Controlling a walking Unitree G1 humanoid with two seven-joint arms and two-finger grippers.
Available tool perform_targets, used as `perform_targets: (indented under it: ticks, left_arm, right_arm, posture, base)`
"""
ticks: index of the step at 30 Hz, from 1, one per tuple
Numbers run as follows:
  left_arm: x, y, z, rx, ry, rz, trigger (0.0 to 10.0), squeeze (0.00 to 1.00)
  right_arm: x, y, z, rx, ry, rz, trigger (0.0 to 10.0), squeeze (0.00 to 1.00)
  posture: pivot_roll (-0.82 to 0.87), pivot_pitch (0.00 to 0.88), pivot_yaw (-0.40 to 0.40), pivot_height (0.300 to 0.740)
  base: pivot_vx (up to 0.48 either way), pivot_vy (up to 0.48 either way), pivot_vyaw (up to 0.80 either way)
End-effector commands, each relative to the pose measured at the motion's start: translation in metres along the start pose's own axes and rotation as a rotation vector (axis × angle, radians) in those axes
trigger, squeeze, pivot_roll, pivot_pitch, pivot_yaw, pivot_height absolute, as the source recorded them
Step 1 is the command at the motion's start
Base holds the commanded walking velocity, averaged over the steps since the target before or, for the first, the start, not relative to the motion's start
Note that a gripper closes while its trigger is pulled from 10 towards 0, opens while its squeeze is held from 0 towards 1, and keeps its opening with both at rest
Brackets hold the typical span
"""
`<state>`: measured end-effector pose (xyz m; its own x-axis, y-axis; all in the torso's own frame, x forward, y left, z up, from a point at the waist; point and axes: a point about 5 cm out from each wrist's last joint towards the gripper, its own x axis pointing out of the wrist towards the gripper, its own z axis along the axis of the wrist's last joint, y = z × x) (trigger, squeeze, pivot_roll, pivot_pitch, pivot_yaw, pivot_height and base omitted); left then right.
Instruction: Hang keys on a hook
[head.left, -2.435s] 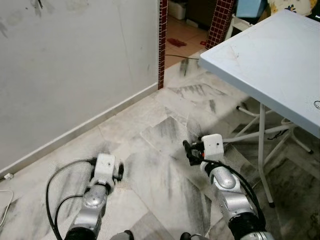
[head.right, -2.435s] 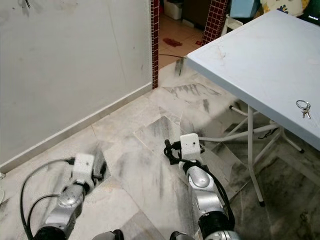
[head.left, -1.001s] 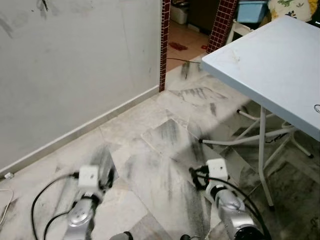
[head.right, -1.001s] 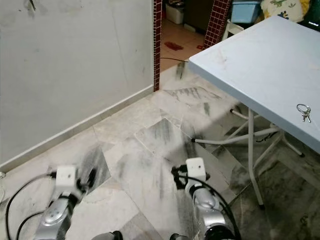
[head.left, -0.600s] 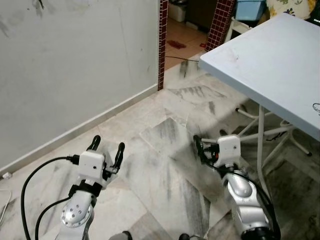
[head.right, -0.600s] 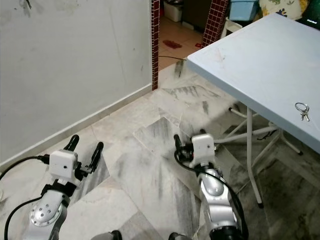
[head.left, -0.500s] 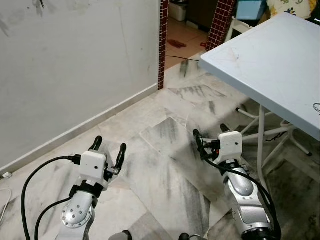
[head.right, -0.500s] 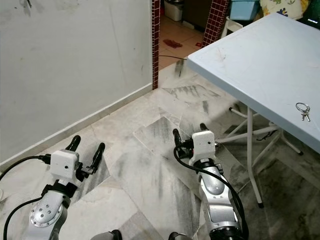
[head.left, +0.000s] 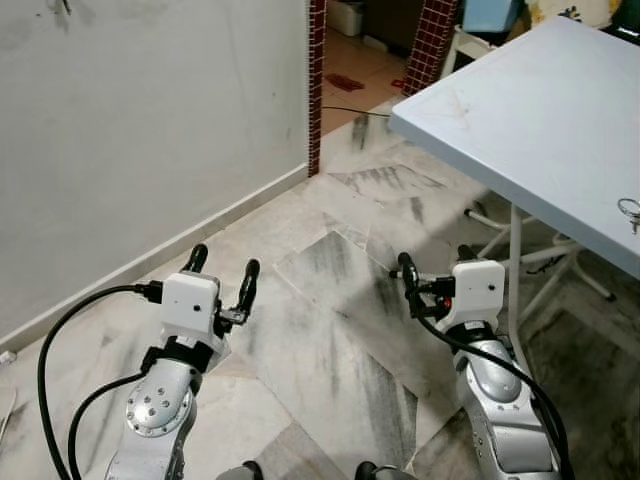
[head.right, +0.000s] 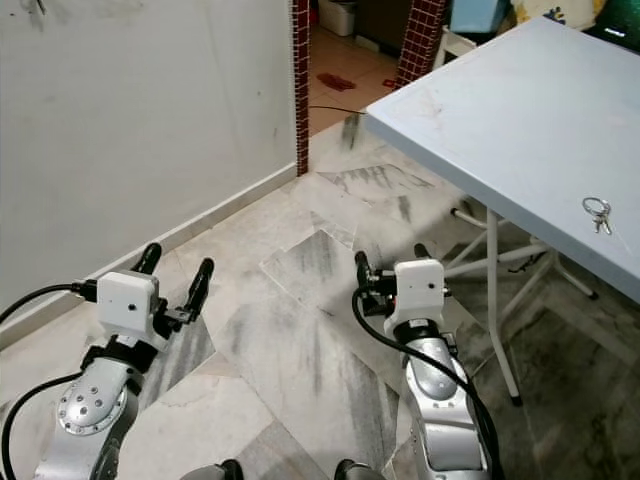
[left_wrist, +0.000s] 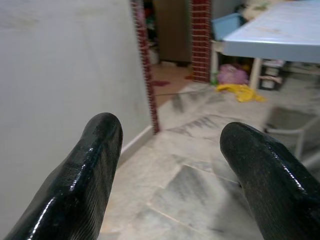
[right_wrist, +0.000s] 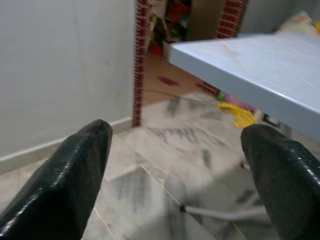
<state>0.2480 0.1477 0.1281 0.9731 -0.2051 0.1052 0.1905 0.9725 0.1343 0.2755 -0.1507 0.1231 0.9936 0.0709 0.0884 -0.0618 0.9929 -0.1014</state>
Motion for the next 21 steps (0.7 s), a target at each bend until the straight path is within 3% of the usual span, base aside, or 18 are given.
perform_targets:
  ticks: [1,9,19,21]
  left_arm:
    - [0.007,0.000,-0.001,-0.011,0.015,-0.014,10.0,0.00]
    - [0.030,0.014,0.007,-0.020,-0.021,0.025,10.0,0.00]
    - [0.032,0.009,0.002,-0.055,-0.011,0.008,10.0,0.00]
    - [0.032,0.006,0.001,-0.058,-0.010,-0.008,10.0,0.00]
  right_arm:
    - [0.000,-0.005,0.004,-0.006,0.003,-0.033,10.0,0.00]
    - [0.007,-0.006,0.011,-0.010,-0.013,-0.059,10.0,0.00]
    - [0.010,-0.007,0.016,-0.036,-0.026,-0.058,10.0,0.00]
    - [0.012,-0.009,0.018,-0.049,-0.035,-0.074,10.0,0.00]
  posture:
    - [-0.04,0.166,0.015,0.740]
    - [-0.05,0.157,0.019,0.740]
    - [-0.05,0.150,0.006,0.740]
    - [-0.05,0.150,0.006,0.740]
  base:
    - [0.000,0.000,-0.80]
    - [0.000,0.000,-0.80]
    - [0.000,0.000,-0.80]
    - [0.000,0.000,0.00]
